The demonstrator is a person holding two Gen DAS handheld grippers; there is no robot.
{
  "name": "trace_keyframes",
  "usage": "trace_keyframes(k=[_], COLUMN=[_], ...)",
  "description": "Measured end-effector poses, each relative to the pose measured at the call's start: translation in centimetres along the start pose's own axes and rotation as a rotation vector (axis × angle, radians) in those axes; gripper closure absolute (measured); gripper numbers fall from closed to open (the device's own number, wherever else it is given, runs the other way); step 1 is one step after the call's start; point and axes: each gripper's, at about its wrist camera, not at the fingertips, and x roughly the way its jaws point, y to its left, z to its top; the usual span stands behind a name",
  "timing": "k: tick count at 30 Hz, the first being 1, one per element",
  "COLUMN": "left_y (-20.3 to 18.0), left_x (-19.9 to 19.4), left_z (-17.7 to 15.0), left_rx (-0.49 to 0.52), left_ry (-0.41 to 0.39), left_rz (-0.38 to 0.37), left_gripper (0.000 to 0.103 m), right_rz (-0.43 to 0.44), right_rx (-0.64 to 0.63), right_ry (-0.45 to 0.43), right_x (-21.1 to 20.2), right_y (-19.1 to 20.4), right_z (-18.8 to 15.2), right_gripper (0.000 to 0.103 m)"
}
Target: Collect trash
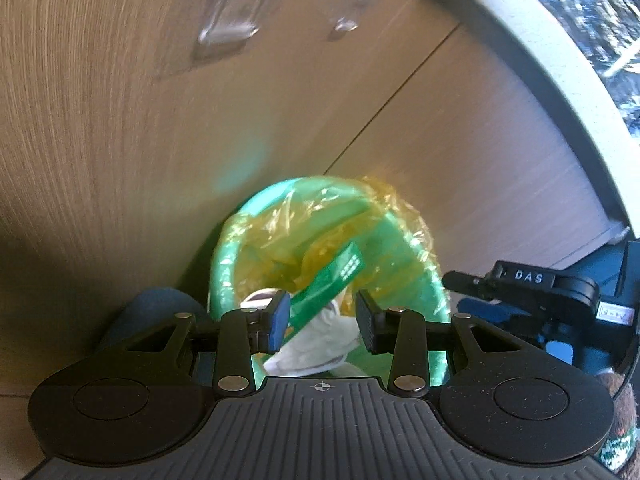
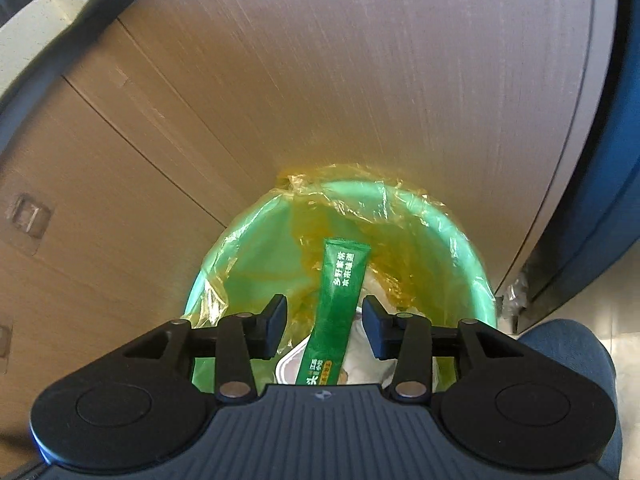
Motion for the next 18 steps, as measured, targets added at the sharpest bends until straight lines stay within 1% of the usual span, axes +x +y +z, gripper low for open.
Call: trace_keyframes(k=[2, 3, 5, 6, 7, 8, 9, 10, 11, 12, 13, 14, 15, 16, 17, 18], left_y=[-1.3, -2.3, -4.4, -5.7, -6.8, -7.9, -8.9, -9.6, -10.1, -10.4, -10.5, -10.2, -9.9, -9.4, -9.0, -8.7], left_x=[-1.6, -2.9, -6.1, -8.3, -10.6, -13.0, -15.6, -18.0, -20.1, -21.9, -23.1, -24.0, -24.5, -24.8, -25.0, -25.1], left_z=[0.0, 0.1, 0.2, 0.3, 0.4, 0.4, 0.4, 0.4, 0.4, 0.5, 0.7, 0.9, 1.1, 1.1, 0.9, 0.4], left_rx=[0.064, 0.107, 0.202, 0.251, 0.293, 0.333, 0.369, 0.398, 0.418, 0.424, 0.42, 0.411, 0.399, 0.381, 0.363, 0.355], left_ry=[-0.049, -0.088, -0.192, -0.257, -0.327, -0.403, -0.484, -0.564, -0.638, -0.699, -0.732, -0.746, -0.742, -0.731, -0.724, -0.727], left_rz=[-0.01, -0.026, -0.054, -0.057, -0.052, -0.044, -0.032, -0.013, 0.019, 0.065, 0.105, 0.136, 0.152, 0.162, 0.172, 0.194], left_gripper=[0.063, 0.063, 0.063, 0.062, 0.062, 0.062, 0.062, 0.062, 0.062, 0.062, 0.063, 0.063, 0.064, 0.067, 0.078, 0.083], right_rz=[0.031, 0.05, 0.103, 0.144, 0.19, 0.239, 0.29, 0.337, 0.378, 0.403, 0.421, 0.429, 0.424, 0.406, 0.38, 0.355], right_rx=[-0.041, -0.077, -0.16, -0.207, -0.253, -0.297, -0.34, -0.383, -0.425, -0.465, -0.5, -0.529, -0.545, -0.554, -0.562, -0.571], right_ry=[-0.069, -0.123, -0.246, -0.318, -0.392, -0.466, -0.536, -0.595, -0.638, -0.657, -0.663, -0.668, -0.677, -0.69, -0.701, -0.709], right_x=[-2.2, -3.7, -7.4, -9.4, -11.5, -13.4, -15.3, -16.9, -18.2, -19.3, -20.2, -20.9, -21.3, -21.7, -21.8, -21.7], right_y=[0.7, 1.5, 3.5, 4.6, 5.8, 7.0, 8.2, 9.4, 10.7, 12.0, 13.1, 14.1, 14.9, 15.5, 15.9, 16.2], right_z=[-0.4, -0.6, -0.9, -1.0, -1.2, -1.5, -1.9, -2.2, -2.4, -2.6, -2.8, -3.1, -3.6, -4.3, -5.0, -5.7], right_gripper=[0.062, 0.061, 0.056, 0.045, 0.029, 0.022, 0.008, 0.0, 0.0, 0.0, 0.0, 0.0, 0.0, 0.0, 0.0, 0.0])
